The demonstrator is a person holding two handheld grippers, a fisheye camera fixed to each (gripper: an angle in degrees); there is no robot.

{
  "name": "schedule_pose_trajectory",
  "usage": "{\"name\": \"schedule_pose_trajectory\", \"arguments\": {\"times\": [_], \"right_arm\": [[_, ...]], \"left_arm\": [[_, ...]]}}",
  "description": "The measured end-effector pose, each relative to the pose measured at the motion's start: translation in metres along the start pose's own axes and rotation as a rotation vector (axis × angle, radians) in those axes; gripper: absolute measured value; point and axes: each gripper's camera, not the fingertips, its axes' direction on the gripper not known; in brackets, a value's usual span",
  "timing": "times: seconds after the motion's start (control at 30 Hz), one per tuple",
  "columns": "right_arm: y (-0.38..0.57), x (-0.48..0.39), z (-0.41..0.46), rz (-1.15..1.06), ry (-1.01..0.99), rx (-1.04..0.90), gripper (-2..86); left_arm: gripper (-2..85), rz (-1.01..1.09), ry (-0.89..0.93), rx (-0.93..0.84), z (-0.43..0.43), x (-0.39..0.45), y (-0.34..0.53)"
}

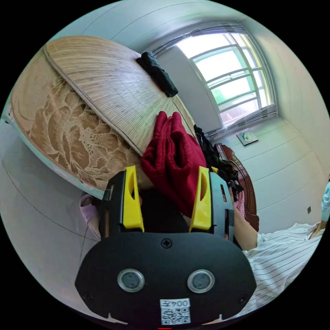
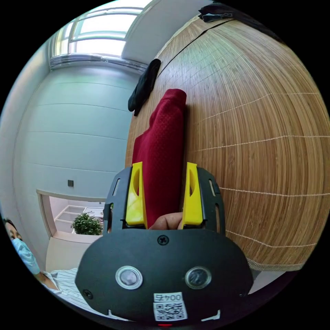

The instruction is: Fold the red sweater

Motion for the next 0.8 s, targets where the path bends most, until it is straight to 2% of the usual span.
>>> {"name": "schedule_pose_trajectory", "arguments": {"times": [0.2, 0.5, 0.6, 0.67, 0.73, 0.8], "right_arm": [[-0.007, 0.003, 0.016, 0.018, -0.017, -0.021, 17.7], [-0.001, 0.006, 0.047, 0.078, -0.085, -0.048, 15.7], [0.009, -0.039, 0.058, -0.102, 0.141, -0.024, 12.2], [0.026, -0.085, 0.082, -0.358, 0.500, -0.035, 11.8], [0.035, -0.102, 0.086, -0.428, 0.573, -0.028, 11.2], [0.041, -0.109, 0.076, -0.405, 0.543, 0.027, 10.0]], "left_arm": [[20.8, 0.007, -0.045, -0.029, 0.011, 0.013, -0.012], [11.7, 0.010, -0.143, 0.012, 0.007, 0.016, -0.013], [9.9, 0.072, -0.280, 0.012, 0.011, 0.032, -0.011], [9.6, 0.063, -0.335, -0.005, 0.017, 0.031, -0.010], [9.6, 0.039, -0.319, -0.007, 0.018, 0.026, -0.009], [9.8, 0.026, -0.288, -0.014, 0.017, 0.022, -0.010]]}}
